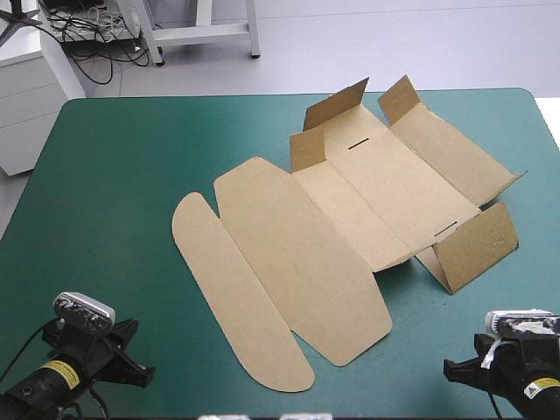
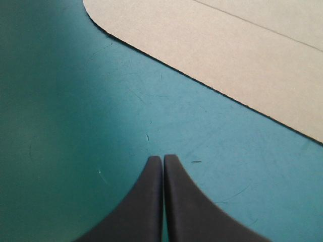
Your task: Fold the box
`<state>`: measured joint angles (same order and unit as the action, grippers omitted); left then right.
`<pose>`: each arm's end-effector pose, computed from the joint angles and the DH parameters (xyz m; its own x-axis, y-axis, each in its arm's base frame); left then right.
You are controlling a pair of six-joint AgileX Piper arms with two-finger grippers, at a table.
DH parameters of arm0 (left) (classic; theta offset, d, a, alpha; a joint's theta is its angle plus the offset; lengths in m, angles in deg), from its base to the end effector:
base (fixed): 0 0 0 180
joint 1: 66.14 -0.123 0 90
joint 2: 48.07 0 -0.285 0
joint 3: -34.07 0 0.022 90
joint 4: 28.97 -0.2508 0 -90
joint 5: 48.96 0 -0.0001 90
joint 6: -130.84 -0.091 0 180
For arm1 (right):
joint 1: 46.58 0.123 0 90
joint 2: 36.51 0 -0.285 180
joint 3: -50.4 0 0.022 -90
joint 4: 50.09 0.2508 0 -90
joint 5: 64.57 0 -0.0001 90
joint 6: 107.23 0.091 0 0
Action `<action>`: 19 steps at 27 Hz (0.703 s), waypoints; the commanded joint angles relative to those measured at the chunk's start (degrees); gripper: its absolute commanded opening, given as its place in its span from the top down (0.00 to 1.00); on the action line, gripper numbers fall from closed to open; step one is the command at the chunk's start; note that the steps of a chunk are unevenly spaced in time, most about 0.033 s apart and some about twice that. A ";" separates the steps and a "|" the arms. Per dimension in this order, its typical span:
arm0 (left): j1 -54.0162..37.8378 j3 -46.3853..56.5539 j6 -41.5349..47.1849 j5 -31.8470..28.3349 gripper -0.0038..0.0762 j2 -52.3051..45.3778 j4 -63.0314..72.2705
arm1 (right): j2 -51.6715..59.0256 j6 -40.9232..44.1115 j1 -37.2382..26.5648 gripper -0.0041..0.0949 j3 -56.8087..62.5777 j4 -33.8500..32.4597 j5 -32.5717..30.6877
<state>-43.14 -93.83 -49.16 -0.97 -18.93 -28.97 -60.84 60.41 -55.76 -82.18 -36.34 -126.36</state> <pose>0.0608 -0.0258 0.2641 -0.5822 0.2471 -0.7746 0.3907 0.9205 0.0000 0.0394 0.0130 0.2793 -0.6683 0.0086 -0.7438 -0.0630 0.9957 0.0681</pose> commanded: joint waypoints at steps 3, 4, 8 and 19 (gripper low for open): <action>0.08 -1.95 0.56 -3.60 0.96 0.48 0.47 | -5.97 2.44 0.11 0.97 -8.72 1.52 1.77; 0.08 -1.95 0.56 -3.60 0.96 0.48 0.47 | -7.10 2.44 0.11 0.97 -10.19 1.63 1.63; 0.08 -1.95 0.56 -3.70 0.96 0.48 0.47 | -12.61 3.61 0.11 0.97 -17.33 5.28 1.51; 0.08 -1.95 0.56 -3.70 0.96 0.48 0.47 | -30.46 8.47 0.11 0.93 -24.12 11.87 1.43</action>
<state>-43.14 -93.83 -49.16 -1.02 -18.93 -28.97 -88.46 68.42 -55.76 -104.36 -26.57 -127.60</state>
